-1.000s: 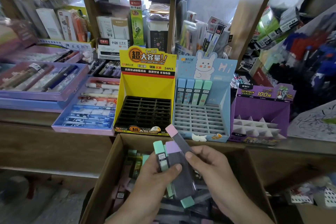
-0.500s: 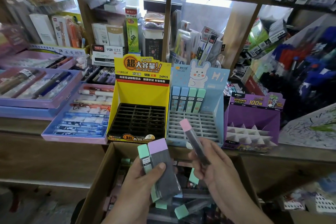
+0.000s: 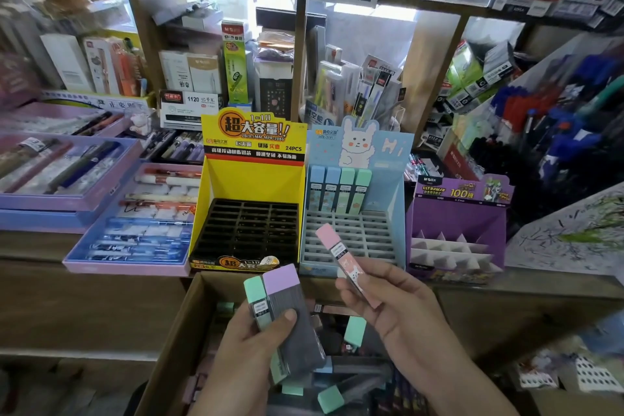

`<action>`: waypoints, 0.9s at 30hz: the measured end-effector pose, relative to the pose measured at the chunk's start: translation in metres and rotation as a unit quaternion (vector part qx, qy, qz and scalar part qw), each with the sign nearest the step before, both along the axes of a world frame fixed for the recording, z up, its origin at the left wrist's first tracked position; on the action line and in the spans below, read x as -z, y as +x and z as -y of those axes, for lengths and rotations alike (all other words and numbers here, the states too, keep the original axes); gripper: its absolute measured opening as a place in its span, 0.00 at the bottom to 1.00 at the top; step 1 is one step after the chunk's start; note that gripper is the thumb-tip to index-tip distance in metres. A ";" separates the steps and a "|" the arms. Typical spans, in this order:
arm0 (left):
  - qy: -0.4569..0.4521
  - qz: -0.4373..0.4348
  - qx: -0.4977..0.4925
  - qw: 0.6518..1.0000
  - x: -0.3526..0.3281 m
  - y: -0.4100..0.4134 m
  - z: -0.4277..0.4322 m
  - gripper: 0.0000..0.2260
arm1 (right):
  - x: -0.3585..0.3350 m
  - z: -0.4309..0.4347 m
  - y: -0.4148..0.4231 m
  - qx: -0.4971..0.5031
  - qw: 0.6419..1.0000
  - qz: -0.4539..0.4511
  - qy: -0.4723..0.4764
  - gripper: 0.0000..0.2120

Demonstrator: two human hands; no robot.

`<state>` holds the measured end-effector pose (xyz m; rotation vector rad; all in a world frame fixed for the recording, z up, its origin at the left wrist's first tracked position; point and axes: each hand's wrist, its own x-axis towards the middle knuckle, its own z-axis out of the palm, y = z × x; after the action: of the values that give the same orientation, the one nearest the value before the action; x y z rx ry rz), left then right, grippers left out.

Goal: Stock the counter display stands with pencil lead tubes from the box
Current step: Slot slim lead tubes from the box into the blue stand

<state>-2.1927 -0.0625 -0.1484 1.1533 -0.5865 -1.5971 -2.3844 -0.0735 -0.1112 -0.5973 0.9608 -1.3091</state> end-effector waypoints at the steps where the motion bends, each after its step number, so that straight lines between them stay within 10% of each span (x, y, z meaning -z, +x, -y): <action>1: -0.002 0.007 -0.001 1.000 0.001 0.000 0.000 0.12 | -0.001 0.000 -0.001 -0.002 1.000 0.012 0.004 0.17; 11: -0.009 0.020 0.003 1.000 0.006 0.002 0.002 0.11 | -0.008 0.005 -0.003 -0.019 0.999 0.003 -0.030 0.20; 17: -0.008 0.014 0.027 1.000 0.011 0.003 0.003 0.16 | -0.024 0.018 -0.018 0.031 0.976 -0.195 -0.088 0.12; 21: -0.007 -0.006 0.052 0.999 0.011 0.005 0.002 0.19 | -0.038 0.034 -0.030 0.062 0.895 -0.407 -0.170 0.12; 27: -0.023 -0.008 0.085 0.996 0.007 0.006 0.000 0.17 | -0.060 0.064 -0.049 0.040 0.865 -0.449 -0.220 0.04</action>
<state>-2.1868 -0.0630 -0.1551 1.0796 -0.7223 -1.7256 -2.4333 -0.1374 -0.0511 -1.6325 1.4418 -1.3307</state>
